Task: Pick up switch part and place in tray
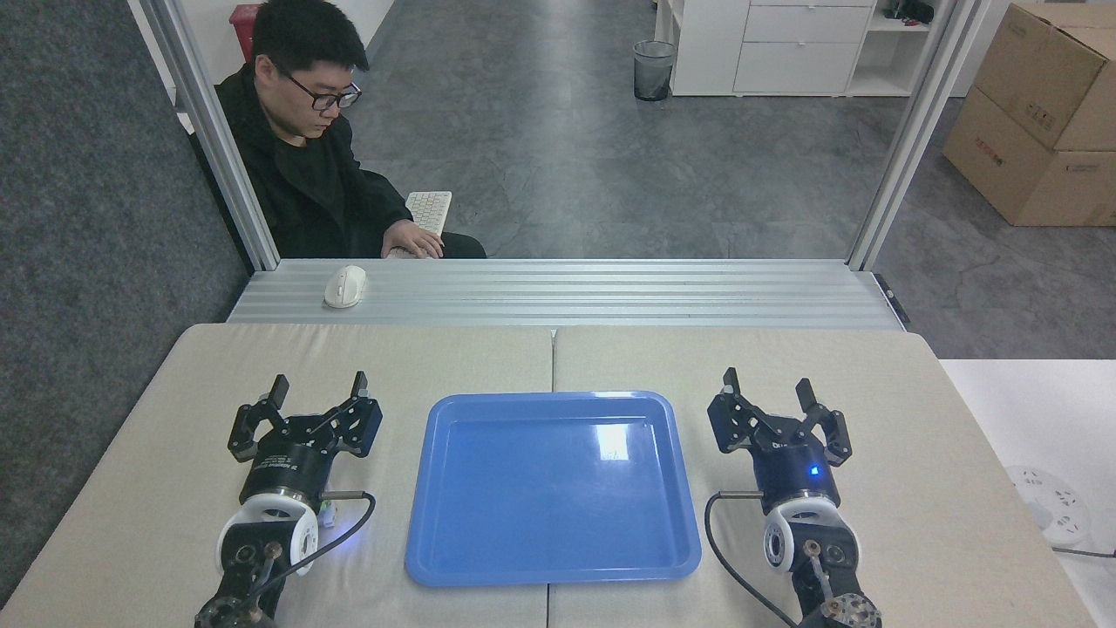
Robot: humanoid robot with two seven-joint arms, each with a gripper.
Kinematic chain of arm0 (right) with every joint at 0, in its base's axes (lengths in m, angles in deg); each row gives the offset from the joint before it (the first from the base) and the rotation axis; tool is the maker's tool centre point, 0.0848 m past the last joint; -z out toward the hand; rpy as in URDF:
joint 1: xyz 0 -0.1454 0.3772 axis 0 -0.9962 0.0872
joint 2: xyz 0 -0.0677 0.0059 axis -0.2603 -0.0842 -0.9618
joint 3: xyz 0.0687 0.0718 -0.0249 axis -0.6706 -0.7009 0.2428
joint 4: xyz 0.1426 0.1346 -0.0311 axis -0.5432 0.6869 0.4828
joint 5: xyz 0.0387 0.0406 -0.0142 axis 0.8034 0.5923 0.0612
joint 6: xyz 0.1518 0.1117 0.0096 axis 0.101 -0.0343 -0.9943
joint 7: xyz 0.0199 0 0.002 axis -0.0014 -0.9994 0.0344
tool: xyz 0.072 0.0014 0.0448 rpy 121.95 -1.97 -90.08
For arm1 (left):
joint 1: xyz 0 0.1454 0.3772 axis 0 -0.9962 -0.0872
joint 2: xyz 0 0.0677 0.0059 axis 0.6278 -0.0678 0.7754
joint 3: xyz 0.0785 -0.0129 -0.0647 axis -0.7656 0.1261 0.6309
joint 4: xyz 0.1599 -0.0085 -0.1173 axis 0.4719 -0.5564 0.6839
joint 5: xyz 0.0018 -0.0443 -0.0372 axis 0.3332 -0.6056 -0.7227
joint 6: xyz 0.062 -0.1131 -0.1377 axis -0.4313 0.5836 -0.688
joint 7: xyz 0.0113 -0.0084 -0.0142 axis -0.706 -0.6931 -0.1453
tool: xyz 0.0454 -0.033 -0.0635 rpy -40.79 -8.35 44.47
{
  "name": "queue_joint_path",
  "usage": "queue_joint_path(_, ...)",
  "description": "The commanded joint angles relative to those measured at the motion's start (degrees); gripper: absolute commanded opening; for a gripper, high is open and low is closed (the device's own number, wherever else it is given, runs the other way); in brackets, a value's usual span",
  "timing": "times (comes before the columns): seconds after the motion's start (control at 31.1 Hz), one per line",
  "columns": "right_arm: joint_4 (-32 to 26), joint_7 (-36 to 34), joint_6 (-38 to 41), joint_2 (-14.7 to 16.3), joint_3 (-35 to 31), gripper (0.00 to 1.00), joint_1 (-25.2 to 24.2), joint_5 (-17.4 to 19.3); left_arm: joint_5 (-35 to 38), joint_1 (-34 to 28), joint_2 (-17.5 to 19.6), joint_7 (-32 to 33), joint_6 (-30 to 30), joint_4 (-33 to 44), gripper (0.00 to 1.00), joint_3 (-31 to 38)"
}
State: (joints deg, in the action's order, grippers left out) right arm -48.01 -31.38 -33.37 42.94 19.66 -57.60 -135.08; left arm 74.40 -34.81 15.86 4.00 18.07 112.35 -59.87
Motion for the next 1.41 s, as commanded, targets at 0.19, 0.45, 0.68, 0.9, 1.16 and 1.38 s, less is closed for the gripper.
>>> queue_joint_path(0.19, 0.0, 0.0, 0.0, -0.2, 0.0, 1.00, 0.0, 0.0, 0.0, 0.4, 0.1, -0.1, 0.0, 0.0, 1.00, 0.1)
queue_joint_path(0.45, 0.0, 0.0, 0.0, -0.2, 0.0, 1.00, 0.0, -0.1, 0.0, 0.5, 0.5, -1.2, 0.0, 0.0, 1.00, 0.2)
queue_joint_path(0.68, 0.0, 0.0, 0.0, -0.2, 0.0, 1.00, 0.0, -0.1, 0.0, 0.4, 0.6, -1.3, 0.0, 0.0, 1.00, 0.2)
queue_joint_path(0.9, 0.0, 0.0, 0.0, -0.2, 0.0, 1.00, 0.0, 0.0, 0.0, -0.1, 0.7, -1.3, 0.0, 0.0, 1.00, 0.2)
queue_joint_path(1.16, 0.0, 0.0, 0.0, -0.2, 0.0, 1.00, 0.0, -0.1, 0.2, -1.3, 0.7, -1.3, 0.1, -0.4, 1.00, 0.9)
queue_joint_path(1.38, 0.0, 0.0, 0.0, -0.2, 0.0, 1.00, 0.0, 0.0, 0.3, -3.6, 0.7, -3.5, 2.1, -2.6, 1.00, 0.9)
